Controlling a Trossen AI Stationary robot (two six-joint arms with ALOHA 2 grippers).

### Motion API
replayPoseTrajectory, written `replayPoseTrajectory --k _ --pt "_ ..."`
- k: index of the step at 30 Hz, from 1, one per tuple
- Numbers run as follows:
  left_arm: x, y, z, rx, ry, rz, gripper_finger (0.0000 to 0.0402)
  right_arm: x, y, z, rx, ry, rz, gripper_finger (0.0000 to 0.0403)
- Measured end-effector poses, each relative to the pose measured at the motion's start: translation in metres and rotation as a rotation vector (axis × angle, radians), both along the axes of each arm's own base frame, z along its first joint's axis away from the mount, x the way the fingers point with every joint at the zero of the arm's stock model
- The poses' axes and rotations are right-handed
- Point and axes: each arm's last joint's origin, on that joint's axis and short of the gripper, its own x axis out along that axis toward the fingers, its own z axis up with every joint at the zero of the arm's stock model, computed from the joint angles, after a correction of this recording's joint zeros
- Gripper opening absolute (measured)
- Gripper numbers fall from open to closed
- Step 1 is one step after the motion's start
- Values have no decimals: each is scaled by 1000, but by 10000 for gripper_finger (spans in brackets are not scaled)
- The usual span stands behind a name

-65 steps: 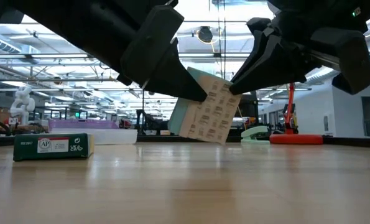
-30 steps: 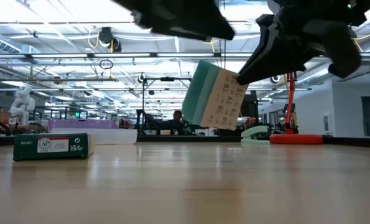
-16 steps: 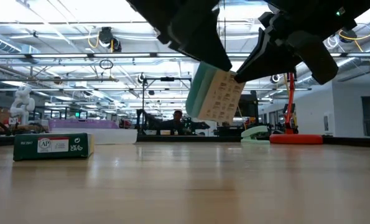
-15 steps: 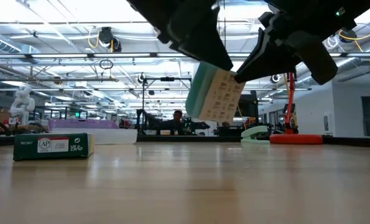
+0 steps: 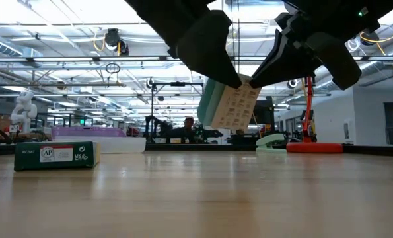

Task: Pack school essentials
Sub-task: Put the light blue sticky note into the purple supply box

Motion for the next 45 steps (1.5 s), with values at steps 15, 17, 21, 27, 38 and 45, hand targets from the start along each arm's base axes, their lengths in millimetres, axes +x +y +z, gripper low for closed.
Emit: replayPoseTrajectory --k 15,17,21,27,38,45 --pt "-2 0 -1 24 25 -5 29 0 0 -1 3 4 -3 4" --pt "-2 0 -2 27 32 -5 14 0 0 -1 4 5 -1 4" --pt "-2 0 -2 28 39 -6 17 0 1 0 20 -6 -8 11" --pt "-5 0 -3 42 77 -31 10 -3 3 7 52 -51 -14 118" --pt "-28 31 0 137 289 121 10 -28 -4 45 -12 -113 -41 285" --pt "-55 76 24 163 395 353 20 -32 -15 53 -22 -97 -60 275"
